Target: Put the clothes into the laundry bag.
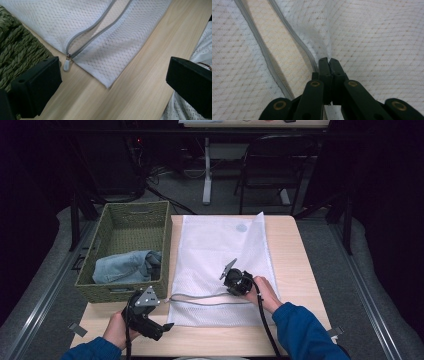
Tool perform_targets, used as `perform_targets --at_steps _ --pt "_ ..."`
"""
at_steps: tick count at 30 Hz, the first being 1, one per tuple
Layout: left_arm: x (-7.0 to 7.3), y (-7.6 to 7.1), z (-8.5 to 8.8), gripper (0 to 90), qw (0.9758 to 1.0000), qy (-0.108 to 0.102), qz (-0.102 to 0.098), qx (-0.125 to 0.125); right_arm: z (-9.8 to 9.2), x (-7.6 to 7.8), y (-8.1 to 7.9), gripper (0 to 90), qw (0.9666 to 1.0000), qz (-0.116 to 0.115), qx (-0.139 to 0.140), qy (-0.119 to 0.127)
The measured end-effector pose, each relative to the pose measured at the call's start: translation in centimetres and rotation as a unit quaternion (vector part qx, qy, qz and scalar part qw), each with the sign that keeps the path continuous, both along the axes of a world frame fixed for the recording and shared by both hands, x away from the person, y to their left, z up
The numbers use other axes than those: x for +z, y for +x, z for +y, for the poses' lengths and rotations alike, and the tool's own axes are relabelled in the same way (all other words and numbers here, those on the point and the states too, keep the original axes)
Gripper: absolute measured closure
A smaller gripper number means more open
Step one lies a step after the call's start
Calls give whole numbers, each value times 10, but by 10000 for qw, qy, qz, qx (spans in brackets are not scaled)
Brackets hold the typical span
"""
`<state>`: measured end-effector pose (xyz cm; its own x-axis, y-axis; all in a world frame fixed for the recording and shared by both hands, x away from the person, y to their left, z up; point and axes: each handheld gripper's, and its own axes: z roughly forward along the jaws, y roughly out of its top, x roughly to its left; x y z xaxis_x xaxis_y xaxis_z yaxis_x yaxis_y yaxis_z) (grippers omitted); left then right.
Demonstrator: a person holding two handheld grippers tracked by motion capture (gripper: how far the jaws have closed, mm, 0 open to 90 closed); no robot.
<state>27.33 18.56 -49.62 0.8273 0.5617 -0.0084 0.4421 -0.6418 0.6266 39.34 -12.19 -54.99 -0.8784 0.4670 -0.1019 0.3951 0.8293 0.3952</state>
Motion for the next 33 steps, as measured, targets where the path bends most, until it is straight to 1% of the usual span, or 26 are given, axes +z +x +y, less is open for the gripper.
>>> perform_targets --at_steps 1,2,3,5,9,10,12,15,16,18,19,20,21,22,23,24,25,26,27,28,29,30,32,33 --pt "0 0 0 1 10000 3 2 8 0 0 0 899 10000 1 12 -8" --pt "0 0 0 1 10000 2 2 9 0 0 1 899 10000 -59 71 3" --pt "0 0 0 1 10000 8 8 12 0 0 -1 900 10000 -46 -8 28" --pt "0 0 0 1 10000 8 -2 10 0 3 -1 900 9999 -125 -39 20" --pt "0 0 0 1 10000 3 -13 17 -1 10 0 900 9996 -244 -116 99" --pt "0 0 0 1 10000 2 -34 29 -1 12 1 900 9994 -313 -113 127" --pt "0 1 1 2 10000 -38 -54 12 0 13 1 900 9992 -356 -134 131" --pt "0 1 1 1 10000 -68 -57 -3 1 16 2 900 9987 -490 -101 91" --pt "0 1 2 1 9999 -85 -66 -21 1 17 4 900 9986 -505 -79 121" --pt "0 1 2 2 9999 -92 -71 -30 0 22 6 900 9978 -601 -146 225" --pt "-1 1 2 3 9999 -119 -79 -45 0 26 7 900 9971 -693 -142 265" --pt "0 1 2 3 9999 -104 -99 -73 0 26 7 900 9971 -693 -142 265" --pt "0 1 2 2 9998 -158 -119 -82 0 31 9 900 9966 -716 -206 365" --pt "0 1 3 2 9997 -195 -119 -110 0 31 9 900 9966 -716 -206 365" --pt "1 1 3 3 9994 -294 -142 -151 -1 33 10 900 9961 -774 -209 368" --pt "1 1 4 2 9993 -311 -148 -162 -1 36 11 900 9957 -807 -223 398" --pt "1 1 4 1 9990 -378 -160 -186 -1 38 12 900 9952 -840 -243 438" --pt "1 2 4 1 9989 -392 -140 -209 -2 41 14 900 9947 -893 -214 461" --pt "0 2 4 1 9990 -371 -134 -202 -1 44 15 900 9943 -917 -215 509" --pt "0 3 4 1 9990 -303 -152 -282 0 50 16 900 9933 -980 -245 570" --pt "-1 4 3 1 9991 -208 -253 -272 0 50 16 900 9933 -980 -245 570" --pt "0 3 3 1 9992 -129 -275 -251 1 53 17 900 9929 -995 -225 618" --pt "0 4 3 1 9994 -209 -228 -155 1 59 18 900 9918 -1037 -249 710" --pt "0 4 4 2 9996 -228 -169 -97 1 62 19 900 9912 -1045 -257 770"
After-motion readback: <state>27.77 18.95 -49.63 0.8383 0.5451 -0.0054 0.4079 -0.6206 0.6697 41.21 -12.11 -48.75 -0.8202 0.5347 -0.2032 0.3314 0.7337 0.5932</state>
